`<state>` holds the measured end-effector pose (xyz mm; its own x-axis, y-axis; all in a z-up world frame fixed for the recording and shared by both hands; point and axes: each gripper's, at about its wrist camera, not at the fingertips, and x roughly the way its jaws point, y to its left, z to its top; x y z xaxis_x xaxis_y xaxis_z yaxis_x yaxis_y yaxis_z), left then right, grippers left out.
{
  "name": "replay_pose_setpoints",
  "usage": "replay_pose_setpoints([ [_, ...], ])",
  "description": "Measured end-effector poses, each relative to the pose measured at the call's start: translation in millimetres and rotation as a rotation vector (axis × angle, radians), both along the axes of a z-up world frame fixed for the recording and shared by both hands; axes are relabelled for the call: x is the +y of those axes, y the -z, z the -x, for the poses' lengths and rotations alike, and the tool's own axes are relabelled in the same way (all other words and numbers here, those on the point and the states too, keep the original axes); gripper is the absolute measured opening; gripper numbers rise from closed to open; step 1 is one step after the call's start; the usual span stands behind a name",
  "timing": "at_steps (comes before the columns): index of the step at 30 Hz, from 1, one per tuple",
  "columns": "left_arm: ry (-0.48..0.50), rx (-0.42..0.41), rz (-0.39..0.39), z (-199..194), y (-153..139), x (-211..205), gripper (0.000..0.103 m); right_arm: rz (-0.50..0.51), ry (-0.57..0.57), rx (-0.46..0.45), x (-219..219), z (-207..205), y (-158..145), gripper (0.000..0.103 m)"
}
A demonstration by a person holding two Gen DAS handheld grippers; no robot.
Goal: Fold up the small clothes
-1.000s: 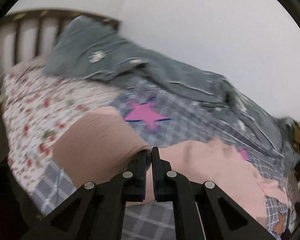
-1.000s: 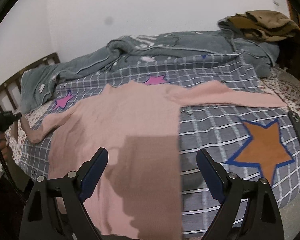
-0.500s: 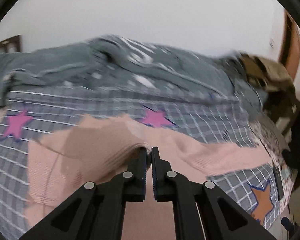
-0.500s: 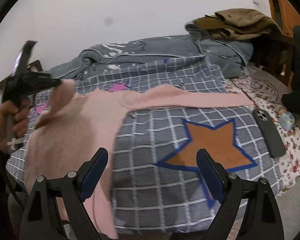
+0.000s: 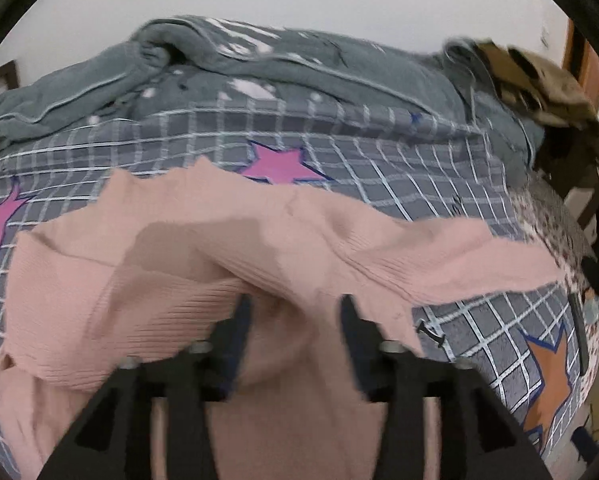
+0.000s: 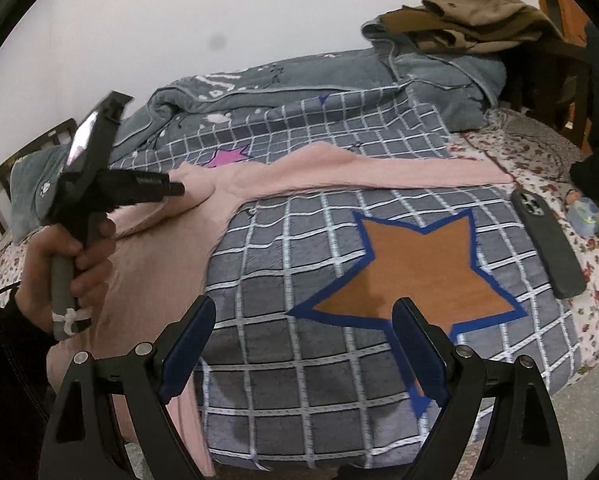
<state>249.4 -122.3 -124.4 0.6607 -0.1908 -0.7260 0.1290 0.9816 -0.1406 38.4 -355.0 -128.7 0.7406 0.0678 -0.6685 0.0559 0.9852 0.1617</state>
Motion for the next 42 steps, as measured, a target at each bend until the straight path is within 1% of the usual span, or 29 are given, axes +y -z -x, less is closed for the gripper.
replay_pose_setpoints([
  [1,-0.020,-0.014,0.012,2,-3,10,0.078,-0.001,-0.013,0.000,6,-1,0,0.089],
  [2,-0.043,-0.040,0.024,8,-8,24,0.079,0.000,-0.019,0.000,9,-2,0,0.089],
  [4,-0.076,-0.057,0.012,15,-13,45,0.079,0.006,-0.038,-0.001,22,-2,-2,0.089],
  [6,-0.115,-0.052,0.000,19,-15,66,0.079,0.009,-0.056,-0.006,33,-1,-5,0.089],
  [9,-0.210,-0.032,-0.027,30,-16,104,0.079,0.013,-0.077,-0.012,47,0,-11,0.089],
  [13,-0.267,-0.025,-0.009,42,-17,148,0.079,0.029,-0.100,-0.027,68,2,-20,0.089],
  [17,-0.306,-0.032,0.014,51,-16,181,0.079,0.025,-0.116,-0.021,83,-3,-25,0.089],
  [20,-0.320,-0.039,-0.006,52,-9,198,0.079,0.035,-0.119,-0.023,93,-12,-26,0.089],
  [24,-0.321,-0.032,-0.032,41,3,216,0.079,0.040,-0.145,-0.017,109,-34,-22,0.089],
  [25,-0.322,-0.028,-0.031,36,7,220,0.079,0.054,-0.150,-0.023,114,-43,-21,0.087],
  [26,-0.325,-0.023,-0.028,34,10,223,0.078,0.069,-0.150,-0.037,119,-49,-20,0.078],
  [27,-0.329,-0.013,-0.018,26,14,227,0.078,0.095,-0.149,-0.051,124,-59,-20,0.072],
  [28,-0.327,-0.005,-0.009,21,17,230,0.077,0.126,-0.149,-0.052,131,-74,-19,0.071],
  [30,-0.310,0.024,0.011,8,23,233,0.073,0.136,-0.162,-0.062,138,-93,-17,0.069],
  [32,-0.293,0.066,0.031,-4,32,234,0.061,0.126,-0.183,-0.070,144,-117,-17,0.069],
  [33,-0.292,0.083,0.046,-8,37,235,0.059,0.114,-0.197,-0.072,148,-133,-17,0.069],
  [34,-0.292,0.084,0.061,-10,41,236,0.055,0.107,-0.207,-0.074,150,-143,-16,0.069],
  [36,-0.284,0.058,0.061,-9,45,237,0.047,0.106,-0.228,-0.077,157,-162,-16,0.069],
  [37,-0.267,0.045,0.059,-8,45,236,0.031,0.109,-0.237,-0.080,162,-176,-15,0.069],
  [38,-0.248,0.037,0.063,-8,45,236,0.019,0.110,-0.243,-0.080,166,-182,-13,0.069],
  [39,-0.243,0.022,0.057,-7,44,236,0.018,0.115,-0.253,-0.075,170,-191,-10,0.069],
  [40,-0.243,0.005,0.050,-5,43,236,0.015,0.128,-0.259,-0.065,173,-201,-4,0.069],
  [41,-0.242,-0.002,0.047,-4,43,236,0.014,0.152,-0.257,-0.046,177,-213,5,0.069],
  [42,-0.241,-0.010,0.052,-3,42,237,0.014,0.168,-0.250,-0.026,179,-220,13,0.067],
])
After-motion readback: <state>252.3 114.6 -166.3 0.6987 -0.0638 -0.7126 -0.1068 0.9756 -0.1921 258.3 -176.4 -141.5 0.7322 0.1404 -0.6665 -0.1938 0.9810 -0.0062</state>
